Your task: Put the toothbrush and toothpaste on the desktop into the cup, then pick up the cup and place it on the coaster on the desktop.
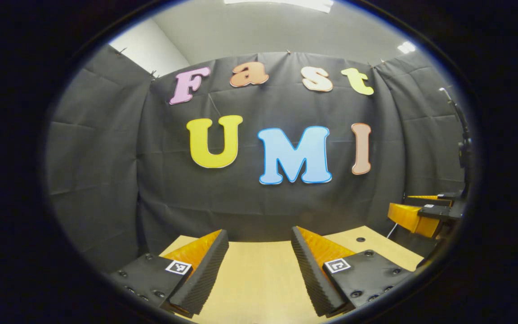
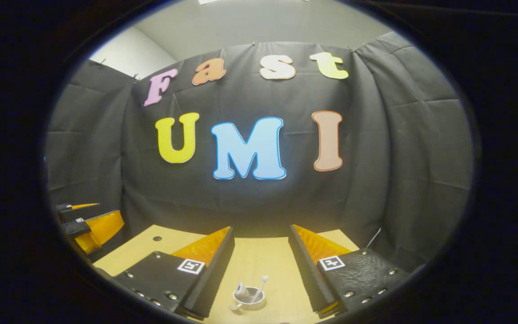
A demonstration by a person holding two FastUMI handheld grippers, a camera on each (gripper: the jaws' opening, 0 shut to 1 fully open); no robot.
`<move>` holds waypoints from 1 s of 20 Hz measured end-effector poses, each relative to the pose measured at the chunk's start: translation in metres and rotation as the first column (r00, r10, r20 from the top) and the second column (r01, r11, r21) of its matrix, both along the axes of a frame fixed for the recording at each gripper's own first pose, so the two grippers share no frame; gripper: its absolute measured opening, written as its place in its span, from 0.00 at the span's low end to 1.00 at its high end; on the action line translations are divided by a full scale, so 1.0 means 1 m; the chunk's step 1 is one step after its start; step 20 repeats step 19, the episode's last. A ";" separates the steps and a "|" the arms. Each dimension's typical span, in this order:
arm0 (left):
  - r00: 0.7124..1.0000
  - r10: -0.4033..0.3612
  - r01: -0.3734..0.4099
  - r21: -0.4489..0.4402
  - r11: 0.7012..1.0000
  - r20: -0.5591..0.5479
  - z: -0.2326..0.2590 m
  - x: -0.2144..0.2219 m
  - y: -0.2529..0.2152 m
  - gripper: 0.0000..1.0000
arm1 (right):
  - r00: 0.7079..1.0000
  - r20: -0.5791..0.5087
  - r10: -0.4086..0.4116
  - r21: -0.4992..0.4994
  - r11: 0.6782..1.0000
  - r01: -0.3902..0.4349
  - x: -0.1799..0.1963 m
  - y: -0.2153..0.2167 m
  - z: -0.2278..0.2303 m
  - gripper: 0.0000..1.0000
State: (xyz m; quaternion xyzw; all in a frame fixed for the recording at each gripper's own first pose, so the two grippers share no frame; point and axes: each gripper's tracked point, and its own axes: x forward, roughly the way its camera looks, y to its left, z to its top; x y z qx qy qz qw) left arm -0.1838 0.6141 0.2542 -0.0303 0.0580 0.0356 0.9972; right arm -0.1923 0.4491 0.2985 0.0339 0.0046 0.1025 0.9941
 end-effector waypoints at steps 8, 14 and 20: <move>0.999 -0.047 0.047 0.021 0.999 -0.009 0.000 -0.002 -0.004 0.90 | 0.999 -0.004 -0.039 -0.004 0.999 0.039 -0.008 -0.010 -0.001 0.77; 0.998 -0.063 0.063 0.043 0.997 -0.002 0.007 0.011 -0.028 0.90 | 0.998 0.007 -0.067 0.000 0.998 0.067 0.000 -0.039 0.001 0.77; 1.000 -0.020 0.020 0.062 0.998 0.002 0.008 0.022 -0.088 0.90 | 0.999 0.032 -0.018 -0.024 1.000 0.018 0.007 -0.080 -0.004 0.73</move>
